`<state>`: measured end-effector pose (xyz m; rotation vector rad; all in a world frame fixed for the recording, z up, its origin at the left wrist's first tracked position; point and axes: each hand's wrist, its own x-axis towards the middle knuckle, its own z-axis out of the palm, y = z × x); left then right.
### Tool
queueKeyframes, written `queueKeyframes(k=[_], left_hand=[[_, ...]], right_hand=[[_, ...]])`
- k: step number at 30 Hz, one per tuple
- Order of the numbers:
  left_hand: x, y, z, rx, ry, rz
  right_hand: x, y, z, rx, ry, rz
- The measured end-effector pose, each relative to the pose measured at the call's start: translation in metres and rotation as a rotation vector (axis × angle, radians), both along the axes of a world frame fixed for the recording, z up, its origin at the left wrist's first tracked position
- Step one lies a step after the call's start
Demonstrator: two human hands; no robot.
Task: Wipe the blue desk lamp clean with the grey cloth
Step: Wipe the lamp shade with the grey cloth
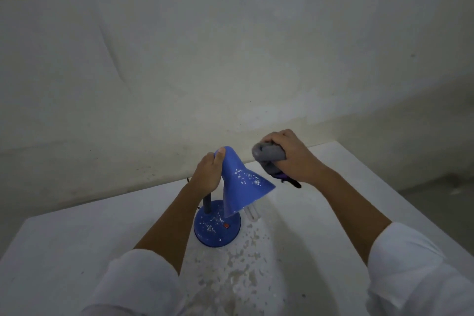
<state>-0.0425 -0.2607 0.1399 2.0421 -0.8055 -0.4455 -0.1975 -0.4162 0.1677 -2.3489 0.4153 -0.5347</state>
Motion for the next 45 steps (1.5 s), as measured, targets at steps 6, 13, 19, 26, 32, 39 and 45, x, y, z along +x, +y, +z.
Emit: queueKeyframes(k=[6,13,19,26,32,39,45], left_hand=[[0.005,0.001,-0.002,-0.001,0.005,0.009],[0.004,-0.001,-0.006,0.005,0.006,0.009],[0.004,-0.001,-0.009,-0.001,-0.064,-0.007],[0.003,0.001,-0.01,-0.011,-0.064,-0.011],[0.007,0.002,-0.01,-0.004,-0.03,-0.028],[0.014,0.002,-0.009,-0.015,-0.039,-0.048],[0.009,-0.006,-0.008,0.063,-0.042,-0.112]], right_hand=[[-0.017,0.033,-0.006,0.052,-0.09,0.126],[-0.034,0.008,0.02,-0.156,0.211,0.025],[-0.014,0.038,0.017,0.002,-0.059,0.009],[-0.041,0.044,0.041,-0.035,0.34,0.208],[-0.011,0.034,0.04,-0.051,0.077,-0.018],[0.021,0.058,0.02,-0.325,0.147,0.07],[-0.009,0.064,0.052,-0.326,0.572,0.283]])
